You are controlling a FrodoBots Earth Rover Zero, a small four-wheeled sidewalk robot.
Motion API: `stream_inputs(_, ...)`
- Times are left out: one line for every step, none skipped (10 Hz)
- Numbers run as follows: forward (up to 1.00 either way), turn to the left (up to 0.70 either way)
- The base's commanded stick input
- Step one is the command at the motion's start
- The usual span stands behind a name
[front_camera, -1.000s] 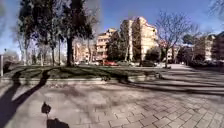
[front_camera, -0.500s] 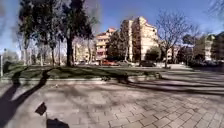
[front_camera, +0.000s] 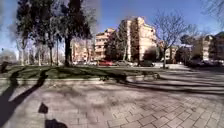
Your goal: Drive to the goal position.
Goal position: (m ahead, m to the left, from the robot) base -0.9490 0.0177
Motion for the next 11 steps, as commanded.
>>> stream_inputs(0.0,-0.72)
stream_inputs(0.0,-1.0)
stream_inputs(0.0,-1.0)
stream_inputs(0.0,-1.0)
stream_inputs(0.0,-1.0)
stream_inputs(0.0,-1.0)
stream_inputs(0.0,-1.0)
stream_inputs(0.0,-1.0)
stream_inputs(0.0,-1.0)
stream_inputs(0.0,-1.0)
stream_inputs(0.0,-1.0)
